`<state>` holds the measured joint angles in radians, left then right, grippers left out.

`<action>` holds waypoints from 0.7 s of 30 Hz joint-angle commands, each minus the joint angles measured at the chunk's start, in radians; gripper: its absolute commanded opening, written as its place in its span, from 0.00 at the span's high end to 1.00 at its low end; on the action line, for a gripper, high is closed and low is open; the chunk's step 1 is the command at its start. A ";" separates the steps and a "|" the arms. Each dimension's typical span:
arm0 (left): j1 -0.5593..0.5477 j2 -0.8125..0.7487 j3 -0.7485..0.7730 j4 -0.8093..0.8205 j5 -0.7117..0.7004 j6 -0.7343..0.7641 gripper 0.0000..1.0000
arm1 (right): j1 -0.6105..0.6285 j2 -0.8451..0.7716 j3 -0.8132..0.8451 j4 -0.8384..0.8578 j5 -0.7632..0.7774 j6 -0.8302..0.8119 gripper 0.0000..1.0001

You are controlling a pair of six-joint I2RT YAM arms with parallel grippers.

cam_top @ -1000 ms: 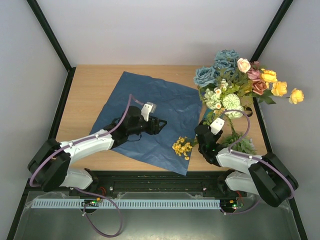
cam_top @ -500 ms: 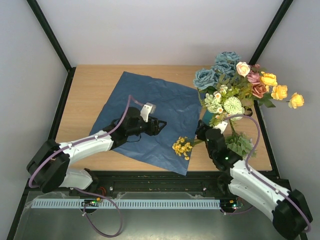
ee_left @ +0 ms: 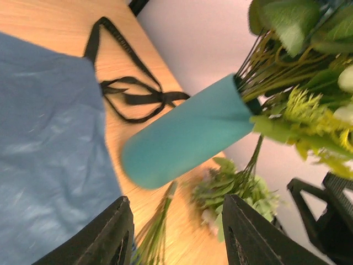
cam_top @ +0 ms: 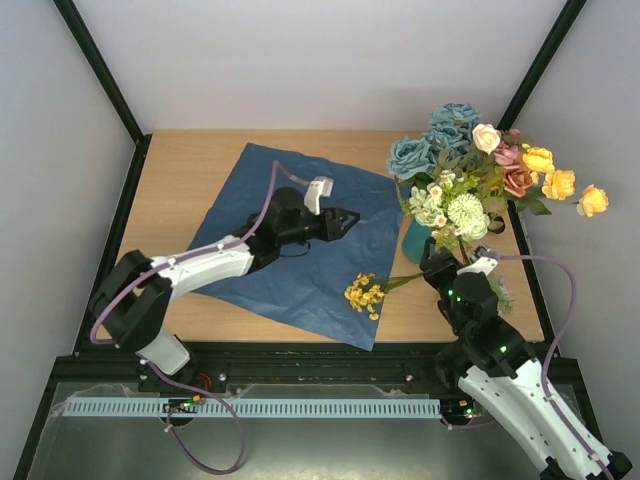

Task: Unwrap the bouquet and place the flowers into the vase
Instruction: Pick up the fake flower at the center of the board.

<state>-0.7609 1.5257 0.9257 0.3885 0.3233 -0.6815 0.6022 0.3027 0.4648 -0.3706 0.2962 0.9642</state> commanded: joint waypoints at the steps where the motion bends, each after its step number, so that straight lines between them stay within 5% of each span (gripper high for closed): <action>1: -0.029 0.118 0.129 0.066 0.069 -0.083 0.55 | -0.004 -0.046 0.022 -0.120 0.173 0.068 0.41; 10: -0.046 0.325 0.248 0.182 0.142 0.012 0.52 | -0.004 0.021 0.096 -0.174 0.411 -0.022 0.43; 18: -0.037 0.340 0.230 0.123 0.116 0.100 0.52 | -0.004 -0.028 -0.030 -0.018 0.443 -0.226 0.43; 21: -0.027 0.315 0.212 0.098 0.120 0.108 0.51 | -0.004 -0.093 -0.064 0.073 0.351 -0.387 0.51</action>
<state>-0.8009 1.8812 1.1625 0.5011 0.4397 -0.6193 0.6014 0.2787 0.4362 -0.4263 0.6720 0.7845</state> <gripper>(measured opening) 0.485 0.527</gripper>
